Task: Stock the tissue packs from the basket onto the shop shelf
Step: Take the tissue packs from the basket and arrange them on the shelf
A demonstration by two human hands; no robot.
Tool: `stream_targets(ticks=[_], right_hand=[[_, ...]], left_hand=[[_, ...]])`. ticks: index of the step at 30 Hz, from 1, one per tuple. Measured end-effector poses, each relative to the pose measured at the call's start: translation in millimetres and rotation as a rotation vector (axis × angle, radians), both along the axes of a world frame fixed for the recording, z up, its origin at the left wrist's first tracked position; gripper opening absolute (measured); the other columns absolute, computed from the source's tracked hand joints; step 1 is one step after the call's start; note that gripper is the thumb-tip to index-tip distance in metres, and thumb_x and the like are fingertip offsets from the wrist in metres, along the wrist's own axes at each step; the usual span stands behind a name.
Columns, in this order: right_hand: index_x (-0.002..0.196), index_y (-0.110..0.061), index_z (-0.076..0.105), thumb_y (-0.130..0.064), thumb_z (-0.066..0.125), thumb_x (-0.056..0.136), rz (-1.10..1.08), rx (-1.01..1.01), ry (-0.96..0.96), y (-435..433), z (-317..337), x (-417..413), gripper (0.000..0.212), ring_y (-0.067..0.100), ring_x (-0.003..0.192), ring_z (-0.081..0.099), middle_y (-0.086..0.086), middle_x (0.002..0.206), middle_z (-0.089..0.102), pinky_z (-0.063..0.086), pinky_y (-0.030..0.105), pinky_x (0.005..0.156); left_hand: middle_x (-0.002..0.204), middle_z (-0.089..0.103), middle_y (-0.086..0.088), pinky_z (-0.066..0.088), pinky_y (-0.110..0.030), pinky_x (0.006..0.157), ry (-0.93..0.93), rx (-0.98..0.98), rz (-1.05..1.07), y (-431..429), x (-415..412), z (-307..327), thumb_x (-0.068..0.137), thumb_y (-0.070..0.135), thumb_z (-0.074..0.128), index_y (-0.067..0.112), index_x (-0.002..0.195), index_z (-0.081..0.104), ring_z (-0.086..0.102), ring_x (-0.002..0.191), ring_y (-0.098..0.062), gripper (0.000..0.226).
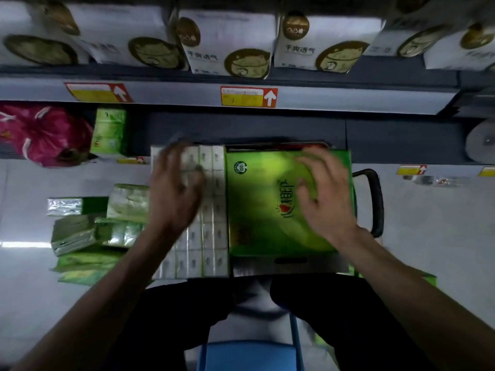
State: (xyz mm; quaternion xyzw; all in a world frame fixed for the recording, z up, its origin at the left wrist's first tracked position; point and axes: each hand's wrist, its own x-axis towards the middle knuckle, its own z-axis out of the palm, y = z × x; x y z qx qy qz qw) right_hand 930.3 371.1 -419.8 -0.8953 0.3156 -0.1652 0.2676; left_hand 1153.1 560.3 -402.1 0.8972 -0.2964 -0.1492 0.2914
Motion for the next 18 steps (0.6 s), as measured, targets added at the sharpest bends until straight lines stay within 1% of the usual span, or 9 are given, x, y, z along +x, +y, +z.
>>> stream_targets(ticks=[1, 2, 4, 6, 8, 11, 14, 16, 18], right_hand=[[0.136, -0.009, 0.062, -0.015, 0.062, 0.096, 0.078, -0.026, 0.028, 7.5, -2.2, 6.6, 0.041, 0.026, 0.137, 0.05, 0.01, 0.145, 0.056, 0.038, 0.051, 0.116], [0.138, -0.011, 0.062, -0.019, 0.061, 0.099, 0.127, -0.045, 0.078, 12.5, -11.3, 10.3, 0.041, 0.027, 0.137, 0.05, 0.009, 0.147, 0.056, 0.039, 0.051, 0.114], [0.146, -0.014, 0.058, -0.03, 0.058, 0.102, 0.187, -0.096, 0.176, 24.2, -24.2, 14.0, 0.047, 0.029, 0.144, 0.044, 0.009, 0.156, 0.049, 0.035, 0.05, 0.117], [0.153, -0.018, 0.052, -0.04, 0.053, 0.104, 0.209, -0.16, 0.268, 30.5, -35.7, 12.2, 0.054, 0.031, 0.152, 0.034, 0.008, 0.164, 0.04, 0.028, 0.051, 0.122], [0.156, -0.022, 0.049, -0.046, 0.05, 0.102, 0.228, -0.199, 0.295, 29.8, -44.2, 8.5, 0.058, 0.028, 0.155, 0.03, 0.005, 0.166, 0.037, 0.025, 0.05, 0.124], [0.155, -0.022, 0.051, -0.048, 0.047, 0.101, 0.231, -0.242, 0.234, 29.9, -51.7, 5.8, 0.059, 0.028, 0.154, 0.033, 0.005, 0.164, 0.041, 0.027, 0.049, 0.121], [0.156, -0.021, 0.051, -0.048, 0.046, 0.103, 0.233, -0.317, 0.182, 34.3, -57.9, 0.0, 0.06, 0.028, 0.156, 0.033, 0.006, 0.165, 0.042, 0.028, 0.05, 0.124], [0.158, -0.023, 0.048, -0.05, 0.043, 0.105, 0.219, -0.339, 0.193, 38.2, -61.4, -6.1, 0.06, 0.025, 0.158, 0.03, 0.004, 0.168, 0.039, 0.025, 0.047, 0.126], [0.159, -0.025, 0.046, -0.052, 0.04, 0.105, 0.204, -0.345, 0.203, 41.3, -58.7, -7.7, 0.061, 0.022, 0.159, 0.028, 0.001, 0.169, 0.037, 0.023, 0.043, 0.128]], left_hand=[[0.158, 0.041, -0.012, 0.037, -0.042, 0.113, -0.099, 0.051, -0.19, -4.9, -11.6, -4.8, 0.104, 0.035, 0.05, 0.02, 0.153, 0.045, 0.041, 0.142, -0.027, 0.051], [0.162, 0.037, -0.014, 0.032, -0.049, 0.119, -0.159, 0.116, -0.326, -9.6, -24.6, -10.8, 0.103, 0.04, 0.046, 0.02, 0.155, 0.042, 0.034, 0.149, -0.031, 0.056], [0.169, 0.024, -0.015, 0.02, -0.056, 0.124, -0.238, 0.227, -0.445, -10.4, -42.3, -32.2, 0.104, 0.05, 0.041, 0.022, 0.16, 0.037, 0.02, 0.157, -0.034, 0.063], [0.171, 0.016, -0.016, 0.016, -0.058, 0.125, -0.327, 0.267, -0.445, -5.0, -51.6, -55.2, 0.104, 0.053, 0.04, 0.022, 0.162, 0.032, 0.012, 0.159, -0.034, 0.066], [0.171, 0.015, -0.017, 0.017, -0.06, 0.125, -0.409, 0.244, -0.44, -2.7, -56.4, -65.6, 0.103, 0.053, 0.038, 0.022, 0.162, 0.03, 0.011, 0.159, -0.035, 0.067], [0.172, 0.012, -0.016, 0.017, -0.06, 0.125, -0.468, 0.232, -0.446, -2.5, -59.0, -71.9, 0.101, 0.056, 0.033, 0.023, 0.164, 0.025, 0.008, 0.16, -0.033, 0.072], [0.173, 0.01, -0.013, 0.014, -0.058, 0.127, -0.544, 0.275, -0.454, -1.2, -56.5, -78.1, 0.101, 0.059, 0.026, 0.028, 0.165, 0.02, 0.006, 0.16, -0.03, 0.072], [0.174, 0.007, -0.009, 0.01, -0.054, 0.128, -0.547, 0.295, -0.459, 2.5, -55.6, -79.1, 0.101, 0.064, 0.02, 0.035, 0.165, 0.013, 0.001, 0.161, -0.026, 0.071], [0.174, 0.005, -0.008, 0.008, -0.051, 0.129, -0.553, 0.272, -0.45, 4.7, -53.3, -79.4, 0.1, 0.068, 0.015, 0.038, 0.165, 0.011, -0.001, 0.161, -0.024, 0.071]])
